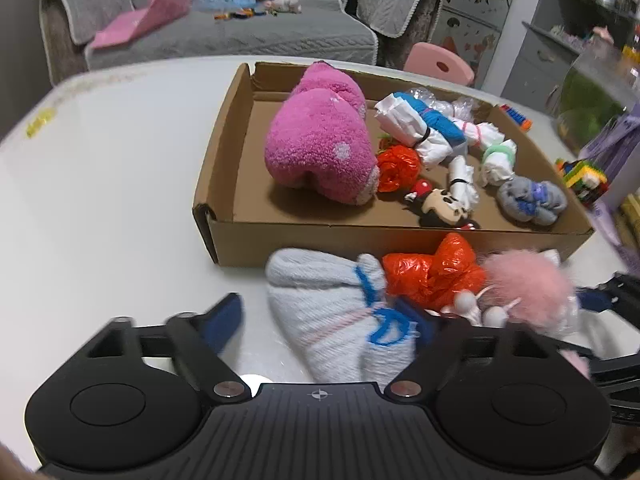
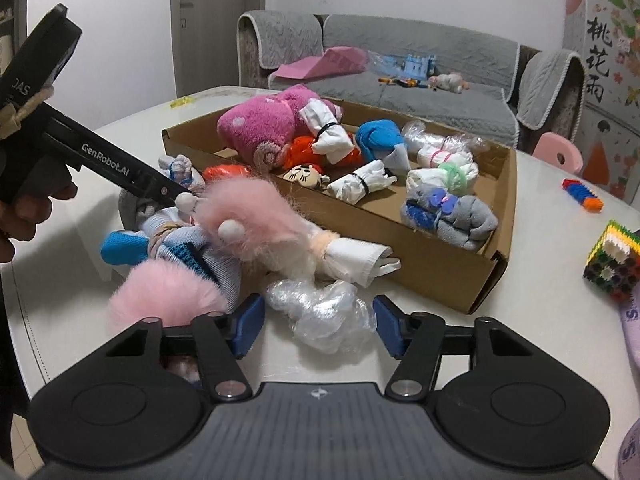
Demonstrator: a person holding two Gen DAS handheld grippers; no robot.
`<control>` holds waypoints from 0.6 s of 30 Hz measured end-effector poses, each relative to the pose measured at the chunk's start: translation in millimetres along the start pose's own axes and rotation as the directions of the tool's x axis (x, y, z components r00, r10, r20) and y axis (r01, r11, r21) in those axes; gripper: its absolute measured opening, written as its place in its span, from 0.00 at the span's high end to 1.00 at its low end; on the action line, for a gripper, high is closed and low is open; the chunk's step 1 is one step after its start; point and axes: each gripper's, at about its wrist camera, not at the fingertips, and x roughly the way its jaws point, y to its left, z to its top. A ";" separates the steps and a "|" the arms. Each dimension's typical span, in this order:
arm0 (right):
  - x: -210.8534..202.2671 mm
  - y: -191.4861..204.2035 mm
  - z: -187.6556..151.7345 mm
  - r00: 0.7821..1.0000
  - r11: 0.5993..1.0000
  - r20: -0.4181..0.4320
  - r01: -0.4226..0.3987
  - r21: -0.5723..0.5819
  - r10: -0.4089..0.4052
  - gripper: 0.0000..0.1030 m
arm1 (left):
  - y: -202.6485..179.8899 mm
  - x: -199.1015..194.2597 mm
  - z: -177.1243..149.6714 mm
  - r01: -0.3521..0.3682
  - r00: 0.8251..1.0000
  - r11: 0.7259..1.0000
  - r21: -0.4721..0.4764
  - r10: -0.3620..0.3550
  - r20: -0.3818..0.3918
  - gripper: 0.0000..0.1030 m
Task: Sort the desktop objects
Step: 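Move both grippers back toward the remaining items on the table, then grasp the grey knit sock bundle with the left gripper while the right grasps a clear plastic bundle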
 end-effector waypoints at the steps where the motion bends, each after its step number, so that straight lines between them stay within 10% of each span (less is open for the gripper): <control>1: -0.9 0.2 -0.8 1.000 1.000 0.000 0.000 0.001 0.000 0.48 | 2.2 -1.7 -0.3 0.007 1.000 1.000 -0.008 -0.007 -0.003 0.26; 18: -9.4 -5.9 -5.5 1.000 1.000 0.002 0.022 0.020 -0.022 0.46 | 27.6 -7.1 -0.5 -0.067 0.998 0.992 -0.106 0.067 -0.006 0.12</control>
